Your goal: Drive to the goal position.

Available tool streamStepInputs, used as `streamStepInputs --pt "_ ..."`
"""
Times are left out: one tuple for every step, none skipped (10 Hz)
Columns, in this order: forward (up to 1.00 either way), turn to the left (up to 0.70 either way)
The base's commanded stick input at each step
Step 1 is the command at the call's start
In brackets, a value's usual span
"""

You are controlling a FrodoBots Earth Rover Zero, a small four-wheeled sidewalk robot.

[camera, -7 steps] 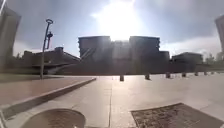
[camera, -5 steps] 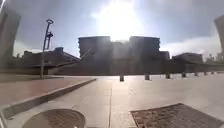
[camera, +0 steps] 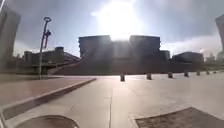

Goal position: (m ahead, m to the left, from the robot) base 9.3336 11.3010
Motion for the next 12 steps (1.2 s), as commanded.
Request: streamStepInputs --pt "0.85 0.00" --pt "0.85 0.00" --pt "0.85 0.00" --pt "0.85 0.00" --pt "0.85 0.00" --pt "0.85 0.00" --pt "0.85 0.00" --pt "0.85 0.00" --pt "0.85 0.00" --pt "0.85 0.00" --pt "0.85 0.00" --pt "0.85 0.00"
